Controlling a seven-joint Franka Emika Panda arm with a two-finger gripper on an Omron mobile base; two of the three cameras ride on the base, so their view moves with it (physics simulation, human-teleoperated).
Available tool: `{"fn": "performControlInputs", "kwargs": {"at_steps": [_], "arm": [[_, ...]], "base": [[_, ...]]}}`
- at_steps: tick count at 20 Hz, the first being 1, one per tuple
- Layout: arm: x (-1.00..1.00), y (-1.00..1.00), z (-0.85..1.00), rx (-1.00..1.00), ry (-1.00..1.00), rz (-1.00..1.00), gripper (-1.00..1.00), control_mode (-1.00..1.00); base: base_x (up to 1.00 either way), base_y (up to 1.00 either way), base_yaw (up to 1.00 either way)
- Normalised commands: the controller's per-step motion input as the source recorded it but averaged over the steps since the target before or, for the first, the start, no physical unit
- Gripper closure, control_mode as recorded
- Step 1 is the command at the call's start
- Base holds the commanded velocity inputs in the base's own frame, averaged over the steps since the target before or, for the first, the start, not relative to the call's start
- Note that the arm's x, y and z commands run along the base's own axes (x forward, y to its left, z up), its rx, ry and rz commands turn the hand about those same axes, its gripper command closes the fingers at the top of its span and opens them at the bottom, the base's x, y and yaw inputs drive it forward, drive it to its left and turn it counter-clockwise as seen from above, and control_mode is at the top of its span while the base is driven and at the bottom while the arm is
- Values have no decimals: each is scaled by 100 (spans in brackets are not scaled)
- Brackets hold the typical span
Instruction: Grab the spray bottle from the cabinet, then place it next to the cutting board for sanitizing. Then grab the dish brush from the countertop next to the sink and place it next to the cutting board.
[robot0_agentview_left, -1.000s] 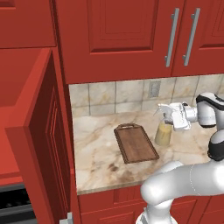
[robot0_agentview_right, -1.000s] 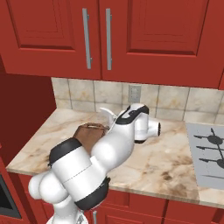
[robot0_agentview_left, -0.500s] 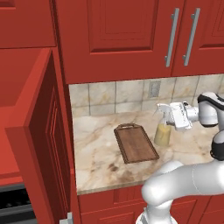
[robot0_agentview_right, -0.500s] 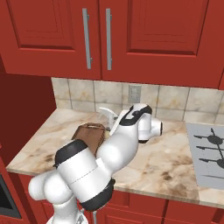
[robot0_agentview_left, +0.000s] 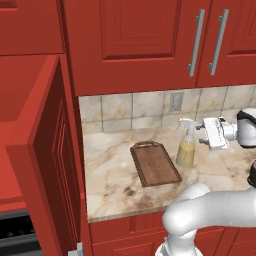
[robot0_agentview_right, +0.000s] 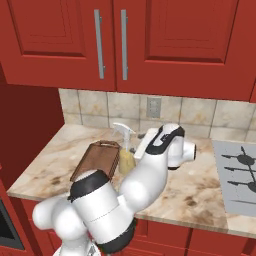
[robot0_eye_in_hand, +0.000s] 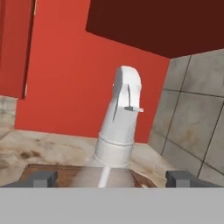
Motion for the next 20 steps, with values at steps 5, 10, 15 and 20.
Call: {"fn": "performControlInputs", "kwargs": {"at_steps": [5, 10, 15, 20], "arm": [[-25, -66, 4, 3, -8, -12, -100, -100], [-83, -23, 59, 1, -21, -16, -100, -100], [-83, 1, 99, 8, -5, -15, -100, -100], [-55, 29, 84, 1, 3, -34, -100, -100]], "base": [[0, 0, 0], [0, 0, 0], [0, 0, 0], [0, 0, 0]]}}
